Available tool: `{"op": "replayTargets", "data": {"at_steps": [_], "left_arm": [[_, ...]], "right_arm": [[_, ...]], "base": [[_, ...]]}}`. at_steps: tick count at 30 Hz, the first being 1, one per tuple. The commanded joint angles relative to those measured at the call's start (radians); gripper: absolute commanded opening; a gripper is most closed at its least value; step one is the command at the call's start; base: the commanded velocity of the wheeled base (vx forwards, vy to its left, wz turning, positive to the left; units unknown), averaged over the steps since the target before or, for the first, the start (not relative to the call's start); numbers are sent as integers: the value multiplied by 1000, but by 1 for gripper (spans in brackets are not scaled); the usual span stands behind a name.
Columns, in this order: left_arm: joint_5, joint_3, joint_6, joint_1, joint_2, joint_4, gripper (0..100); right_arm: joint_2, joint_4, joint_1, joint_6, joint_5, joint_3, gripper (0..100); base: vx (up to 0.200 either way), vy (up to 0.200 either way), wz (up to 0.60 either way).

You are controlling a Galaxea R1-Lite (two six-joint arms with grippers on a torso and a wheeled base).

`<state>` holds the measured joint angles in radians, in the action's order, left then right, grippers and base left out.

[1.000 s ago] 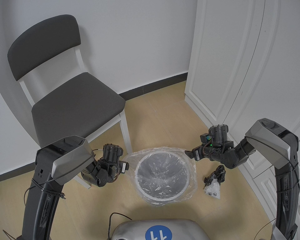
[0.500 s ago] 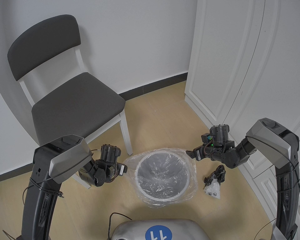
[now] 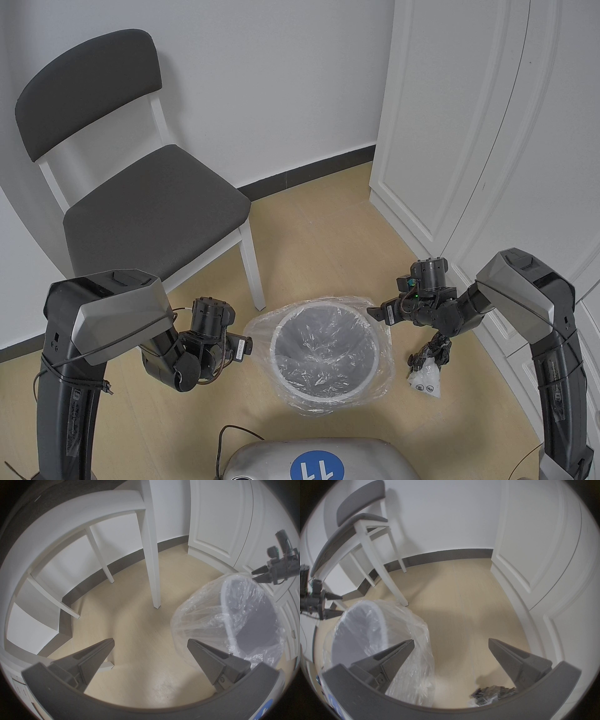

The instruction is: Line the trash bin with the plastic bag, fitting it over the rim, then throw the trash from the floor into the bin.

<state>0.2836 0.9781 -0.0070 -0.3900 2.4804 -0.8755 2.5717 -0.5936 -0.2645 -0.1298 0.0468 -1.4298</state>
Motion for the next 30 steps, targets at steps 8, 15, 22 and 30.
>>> {"op": "replayTargets", "data": {"at_steps": [8, 15, 22, 30], "left_arm": [[0, -35, -18, -32, -64, -36, 100], [0, -32, -16, -75, -78, -36, 100], [0, -29, -8, -132, -100, -33, 100], [2, 37, 47, -181, -80, -8, 100]], "right_arm": [[286, 293, 14, 279, 11, -439, 100], [291, 298, 11, 276, 10, -443, 100], [228, 285, 17, 249, 10, -362, 100], [42, 124, 47, 62, 2, -103, 100]], "base": [[0, 0, 0], [0, 0, 0], [0, 0, 0], [0, 0, 0]]}}
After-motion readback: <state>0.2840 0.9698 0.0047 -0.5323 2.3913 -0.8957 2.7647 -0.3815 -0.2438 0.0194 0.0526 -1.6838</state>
